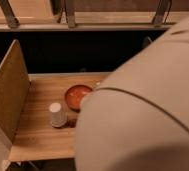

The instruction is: Drag the pepper across the table

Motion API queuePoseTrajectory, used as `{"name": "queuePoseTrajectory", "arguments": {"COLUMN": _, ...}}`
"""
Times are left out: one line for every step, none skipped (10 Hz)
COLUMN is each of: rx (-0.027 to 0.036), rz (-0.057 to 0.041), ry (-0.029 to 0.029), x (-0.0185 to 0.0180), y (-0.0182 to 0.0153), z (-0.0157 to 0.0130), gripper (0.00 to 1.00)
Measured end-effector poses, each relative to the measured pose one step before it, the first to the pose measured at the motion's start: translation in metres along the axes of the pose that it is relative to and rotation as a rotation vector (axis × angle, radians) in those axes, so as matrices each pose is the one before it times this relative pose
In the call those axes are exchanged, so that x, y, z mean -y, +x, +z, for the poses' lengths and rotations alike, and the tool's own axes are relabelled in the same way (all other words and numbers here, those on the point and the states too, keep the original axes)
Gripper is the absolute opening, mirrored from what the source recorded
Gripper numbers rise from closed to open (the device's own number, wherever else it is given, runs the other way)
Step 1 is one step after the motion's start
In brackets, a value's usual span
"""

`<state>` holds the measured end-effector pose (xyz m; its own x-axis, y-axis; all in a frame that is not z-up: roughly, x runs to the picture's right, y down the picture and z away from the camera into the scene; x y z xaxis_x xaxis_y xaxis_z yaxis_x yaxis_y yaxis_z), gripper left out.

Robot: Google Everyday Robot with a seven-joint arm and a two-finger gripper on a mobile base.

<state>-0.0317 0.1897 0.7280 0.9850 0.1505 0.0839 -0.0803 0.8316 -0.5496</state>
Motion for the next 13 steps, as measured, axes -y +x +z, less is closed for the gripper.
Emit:
{"name": "queuePoseTrajectory", "arguments": {"rx": 0.01991, "rz": -0.00117, "ry": -0.02055, "x": -0.00737, "y": -0.01272, "z": 0.01421, "gripper": 0.8}}
{"name": "queuePoseTrajectory", "arguments": {"rx": 0.01021, "rz": 0.00055, "ry": -0.00952, "x": -0.00117, "y": -0.00465, "z": 0.00994, "gripper": 0.8}}
{"name": "queuePoseTrajectory", "arguments": {"rx": 0.00451, "rz": -0.00079, "ry": -0.00996, "x": 0.00139, "y": -0.00089, "z": 0.01114, "gripper": 0.8}}
{"name": "queuePoseTrajectory", "arguments": {"rx": 0.00339, "rz": -0.00304, "ry": -0.00868, "x": 0.00323, "y": 0.00092, "z": 0.00991, "gripper": 0.8}}
{"name": "queuePoseTrajectory", "arguments": {"rx": 0.00332, "rz": -0.00351, "ry": -0.00851, "x": 0.00214, "y": 0.00074, "z": 0.00737, "gripper": 0.8}}
{"name": "queuePoseTrajectory", "arguments": {"rx": 0.00439, "rz": -0.00323, "ry": -0.01886, "x": 0.00062, "y": 0.00165, "z": 0.00946, "gripper": 0.8}}
{"name": "queuePoseTrajectory", "arguments": {"rx": 0.00269, "rz": 0.00007, "ry": -0.01375, "x": -0.00011, "y": 0.00208, "z": 0.00527, "gripper": 0.8}}
{"name": "queuePoseTrajectory", "arguments": {"rx": 0.00096, "rz": 0.00189, "ry": -0.00435, "x": -0.00014, "y": 0.00128, "z": 0.00156, "gripper": 0.8}}
{"name": "queuePoseTrajectory", "arguments": {"rx": 0.00016, "rz": -0.00171, "ry": -0.00044, "x": -0.00017, "y": -0.00093, "z": 0.00016, "gripper": 0.8}}
{"name": "queuePoseTrajectory", "arguments": {"rx": 0.00014, "rz": -0.00177, "ry": -0.00028, "x": -0.00014, "y": -0.00086, "z": 0.0002, "gripper": 0.8}}
{"name": "queuePoseTrajectory", "arguments": {"rx": -0.00124, "rz": -0.00039, "ry": 0.001, "x": 0.00054, "y": 0.00055, "z": 0.00043, "gripper": 0.8}}
{"name": "queuePoseTrajectory", "arguments": {"rx": -0.00998, "rz": -0.00944, "ry": -0.00057, "x": 0.00162, "y": 0.00097, "z": 0.00433, "gripper": 0.8}}
{"name": "queuePoseTrajectory", "arguments": {"rx": -0.00877, "rz": -0.01342, "ry": 0.00155, "x": 0.00233, "y": -0.00006, "z": 0.00351, "gripper": 0.8}}
